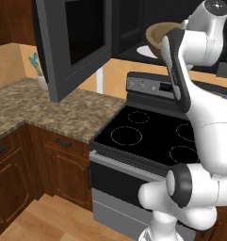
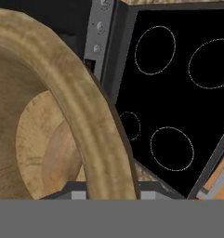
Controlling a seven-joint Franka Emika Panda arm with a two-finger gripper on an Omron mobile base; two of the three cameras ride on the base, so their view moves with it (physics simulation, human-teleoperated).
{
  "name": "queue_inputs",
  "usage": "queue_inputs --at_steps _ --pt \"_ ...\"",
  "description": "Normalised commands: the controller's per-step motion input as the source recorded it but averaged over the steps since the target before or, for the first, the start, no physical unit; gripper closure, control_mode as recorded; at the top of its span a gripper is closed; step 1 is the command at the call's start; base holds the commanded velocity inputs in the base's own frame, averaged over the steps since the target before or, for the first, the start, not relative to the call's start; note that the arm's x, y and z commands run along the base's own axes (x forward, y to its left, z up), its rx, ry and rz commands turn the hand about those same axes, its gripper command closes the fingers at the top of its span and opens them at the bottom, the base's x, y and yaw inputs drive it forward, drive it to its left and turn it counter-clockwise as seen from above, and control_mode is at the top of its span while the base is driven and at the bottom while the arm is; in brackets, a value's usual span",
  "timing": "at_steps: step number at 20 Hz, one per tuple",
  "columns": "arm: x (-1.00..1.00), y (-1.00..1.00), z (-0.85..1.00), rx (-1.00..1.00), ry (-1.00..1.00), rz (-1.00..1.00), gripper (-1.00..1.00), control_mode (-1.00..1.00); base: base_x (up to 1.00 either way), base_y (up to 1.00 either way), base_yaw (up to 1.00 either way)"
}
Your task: Pick the sweet potato from the sink and place it in the bowl. Then pick the bowl and place it in the microwave. Then close the microwave door and press the start button.
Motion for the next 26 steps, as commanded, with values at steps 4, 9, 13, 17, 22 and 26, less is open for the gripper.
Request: queue_inputs --at_steps 4,9,13,17,22,26 --pt "0.80 -0.46 0.00 0.00 0.00 0.00 1.00 -1.00 0.00 0.00 0.00" --pt "0.83 -0.37 0.00 0.01 0.00 0.00 1.00 -1.00 0.00 0.00 0.00" --pt "0.67 -0.19 -0.07 0.00 0.00 0.00 1.00 -1.00 0.00 0.00 0.00" --pt "0.74 -0.08 -0.33 0.00 0.00 0.00 1.00 -1.00 0.00 0.00 0.00" --pt "0.60 -0.09 -0.22 0.00 0.00 0.00 1.00 -1.00 0.00 0.00 0.00" --pt "0.61 -0.10 -0.13 0.00 0.01 0.00 1.00 -1.00 0.00 0.00 0.00"
